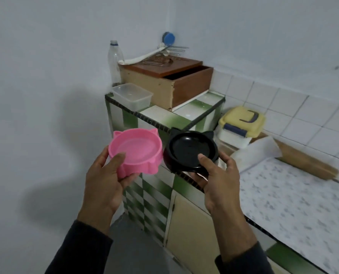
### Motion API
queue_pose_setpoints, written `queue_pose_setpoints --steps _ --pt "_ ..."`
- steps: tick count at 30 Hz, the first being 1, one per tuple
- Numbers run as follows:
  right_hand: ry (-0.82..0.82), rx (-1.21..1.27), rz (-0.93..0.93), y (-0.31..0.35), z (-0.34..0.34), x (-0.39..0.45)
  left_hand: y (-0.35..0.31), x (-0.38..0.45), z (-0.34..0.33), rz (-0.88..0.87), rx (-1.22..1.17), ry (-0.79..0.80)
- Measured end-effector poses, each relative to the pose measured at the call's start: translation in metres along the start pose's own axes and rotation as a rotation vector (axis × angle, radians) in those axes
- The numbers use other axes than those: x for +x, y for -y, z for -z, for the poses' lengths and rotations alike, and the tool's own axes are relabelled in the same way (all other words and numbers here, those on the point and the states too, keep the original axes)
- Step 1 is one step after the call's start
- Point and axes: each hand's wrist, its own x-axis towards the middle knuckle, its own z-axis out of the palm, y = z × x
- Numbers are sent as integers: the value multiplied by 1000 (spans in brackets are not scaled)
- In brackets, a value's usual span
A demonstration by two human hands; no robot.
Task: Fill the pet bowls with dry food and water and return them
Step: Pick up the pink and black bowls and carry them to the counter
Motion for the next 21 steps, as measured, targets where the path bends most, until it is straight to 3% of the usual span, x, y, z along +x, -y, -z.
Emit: queue_pose_setpoints --steps 11,21 --pt "-256 49 135 60 142 -52 84 -65 -87 151 64 246" --pt "-463 100 224 115 310 -121 184 -195 -168 298 97 399"
